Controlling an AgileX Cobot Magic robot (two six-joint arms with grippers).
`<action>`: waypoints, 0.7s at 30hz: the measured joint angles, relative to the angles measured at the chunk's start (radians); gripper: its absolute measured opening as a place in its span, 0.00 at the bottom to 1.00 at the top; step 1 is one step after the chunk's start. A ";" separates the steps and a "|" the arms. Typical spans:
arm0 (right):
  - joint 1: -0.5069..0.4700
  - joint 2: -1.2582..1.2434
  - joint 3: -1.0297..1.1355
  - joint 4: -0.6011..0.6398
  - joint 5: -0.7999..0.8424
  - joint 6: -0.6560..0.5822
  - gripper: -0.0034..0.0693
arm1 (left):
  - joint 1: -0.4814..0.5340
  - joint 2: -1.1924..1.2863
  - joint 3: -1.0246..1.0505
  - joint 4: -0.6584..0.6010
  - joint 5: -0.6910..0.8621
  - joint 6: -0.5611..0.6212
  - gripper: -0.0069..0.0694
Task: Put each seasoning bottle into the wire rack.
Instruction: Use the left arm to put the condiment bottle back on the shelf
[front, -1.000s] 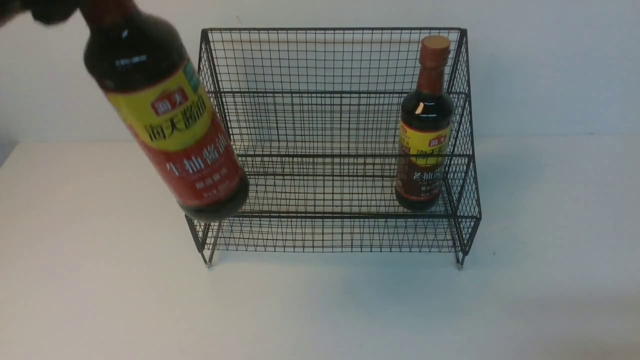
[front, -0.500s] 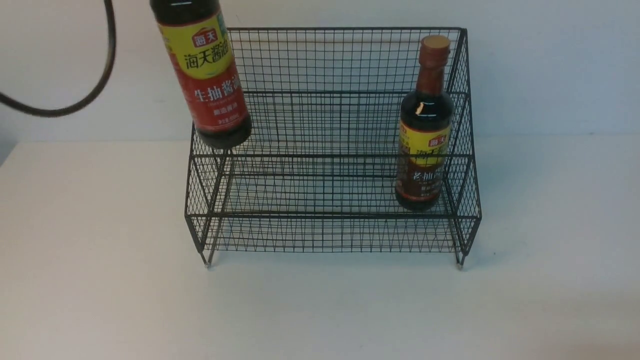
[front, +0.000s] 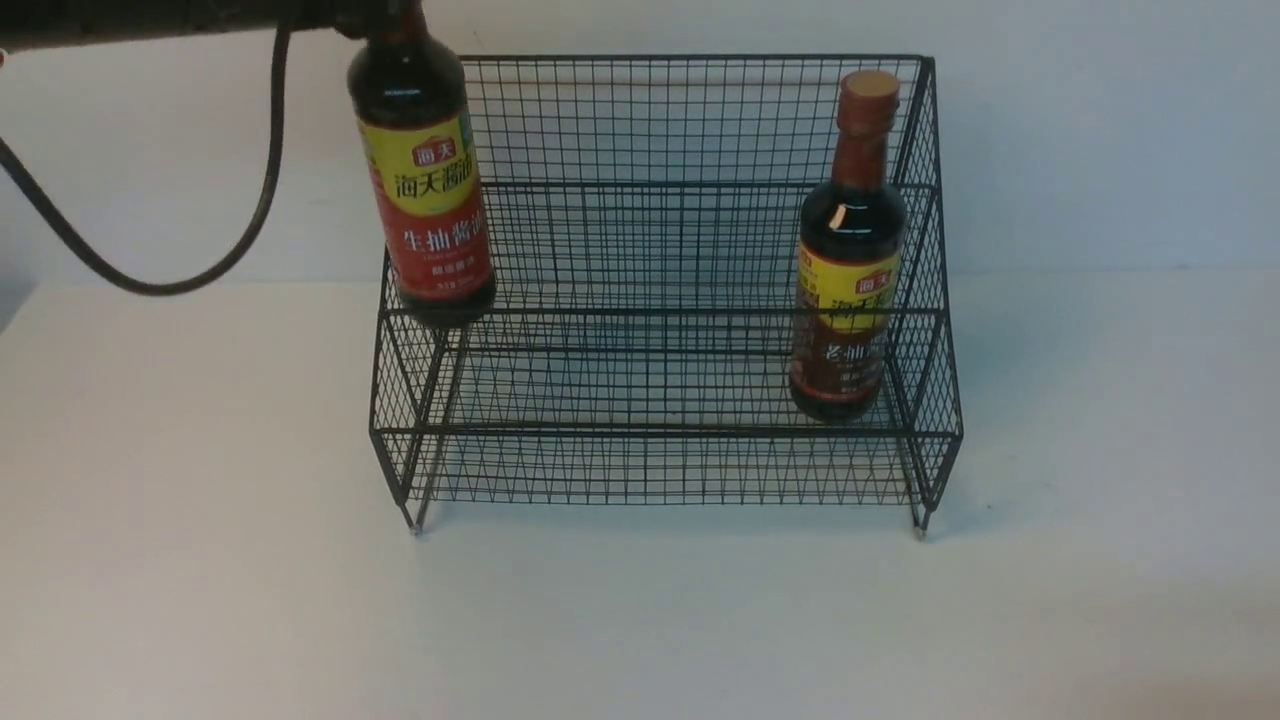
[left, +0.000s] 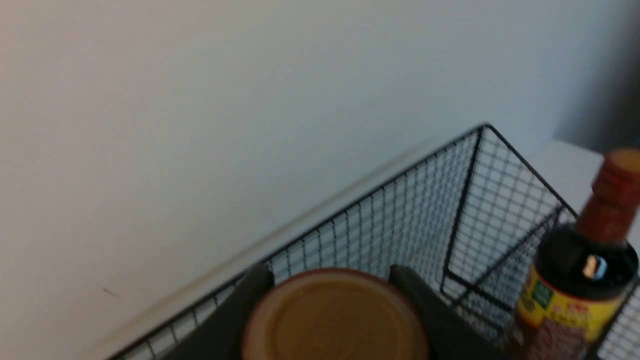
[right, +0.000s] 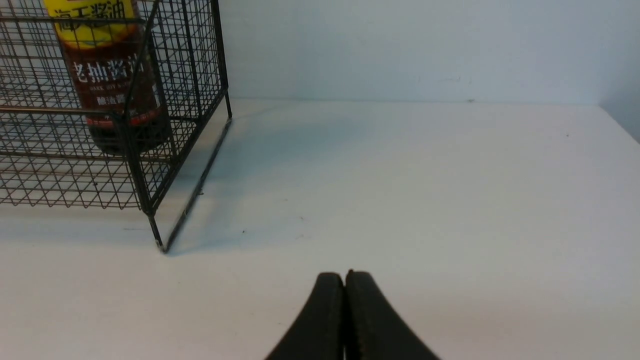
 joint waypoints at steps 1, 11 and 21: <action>0.000 0.000 0.000 0.000 0.000 0.000 0.03 | 0.000 0.000 0.000 0.006 0.002 0.000 0.43; 0.000 0.000 0.000 0.000 0.000 0.000 0.03 | 0.000 0.005 -0.005 0.179 0.036 -0.143 0.43; 0.000 0.000 0.000 0.000 0.000 0.000 0.03 | 0.000 0.062 -0.008 0.258 0.040 -0.235 0.43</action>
